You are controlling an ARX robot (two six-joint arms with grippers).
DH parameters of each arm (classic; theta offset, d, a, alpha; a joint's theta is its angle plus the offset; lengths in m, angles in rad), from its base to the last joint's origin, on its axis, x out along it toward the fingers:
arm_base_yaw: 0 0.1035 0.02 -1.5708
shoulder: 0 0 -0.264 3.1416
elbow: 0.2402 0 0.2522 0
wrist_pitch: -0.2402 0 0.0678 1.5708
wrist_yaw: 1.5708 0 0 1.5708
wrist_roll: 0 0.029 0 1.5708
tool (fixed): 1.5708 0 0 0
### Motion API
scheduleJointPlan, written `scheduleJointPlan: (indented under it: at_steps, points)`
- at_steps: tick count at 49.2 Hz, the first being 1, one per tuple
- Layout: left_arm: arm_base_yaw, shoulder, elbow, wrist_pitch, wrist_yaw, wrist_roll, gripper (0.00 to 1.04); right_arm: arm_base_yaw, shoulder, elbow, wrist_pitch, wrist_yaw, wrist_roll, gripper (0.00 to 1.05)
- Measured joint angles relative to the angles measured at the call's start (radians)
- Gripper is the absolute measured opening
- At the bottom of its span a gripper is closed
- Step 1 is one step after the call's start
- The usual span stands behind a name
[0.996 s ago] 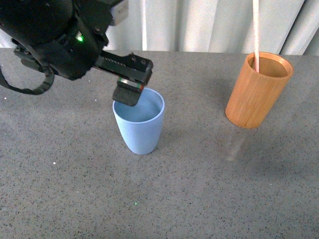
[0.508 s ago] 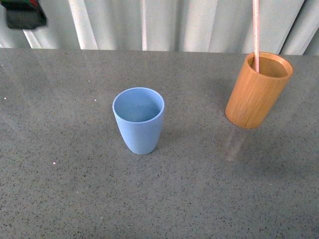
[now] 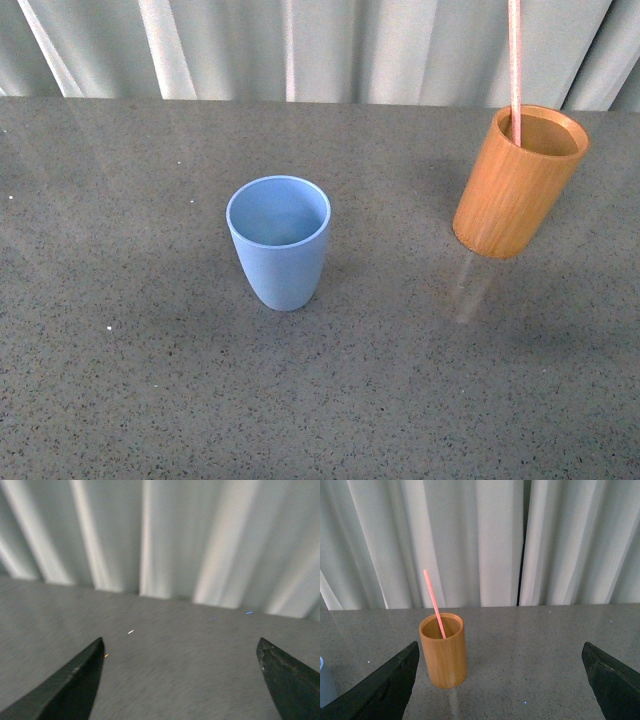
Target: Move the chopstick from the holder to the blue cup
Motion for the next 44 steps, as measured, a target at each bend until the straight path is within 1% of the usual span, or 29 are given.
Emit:
scheduleJointPlan:
  at_steps: [1,3,4,6,7,11,15,16,21,22,29,44]
  points:
    - [0.002,0.000,-0.010,0.026,0.024,0.001,0.88,0.000,0.000,0.000,0.000,0.000,0.000,0.95]
    - [0.004,-0.008,-0.053,0.112,0.109,0.002,0.81,0.000,0.000,0.000,0.000,0.000,0.000,0.95]
    - [0.004,-0.011,-0.063,0.128,0.124,0.004,0.79,0.000,0.000,0.000,0.000,0.001,0.000,0.95]
    - [0.003,-0.032,-0.098,0.168,0.155,0.006,0.72,0.000,0.000,0.000,0.000,0.000,0.000,0.95]
    - [0.002,-0.039,-0.106,0.172,0.159,0.007,0.70,0.000,0.000,0.000,0.000,0.000,0.000,0.95]
    - [-0.003,-0.084,-0.153,0.187,0.162,0.009,0.57,0.000,0.000,0.000,0.000,0.000,0.000,0.95]
    - [-0.037,-0.122,-0.195,0.187,0.104,0.009,0.45,0.000,0.000,0.000,0.000,0.000,0.000,0.95]
    - [-0.039,-0.127,-0.200,0.187,0.104,0.009,0.43,0.000,0.000,0.000,0.000,0.000,0.000,0.95]
    - [-0.059,-0.177,-0.249,0.181,0.107,0.010,0.27,0.000,0.000,0.000,0.000,0.000,0.000,0.95]
    - [-0.060,-0.183,-0.253,0.180,0.108,0.010,0.25,0.000,0.000,0.000,0.000,0.000,0.000,0.95]
    - [-0.061,-0.255,-0.301,0.159,0.104,0.008,0.04,0.000,0.000,0.000,0.000,0.000,0.000,0.95]
    - [-0.061,-0.401,-0.374,0.083,0.104,0.012,0.04,0.000,0.000,0.000,0.000,0.000,0.000,0.95]
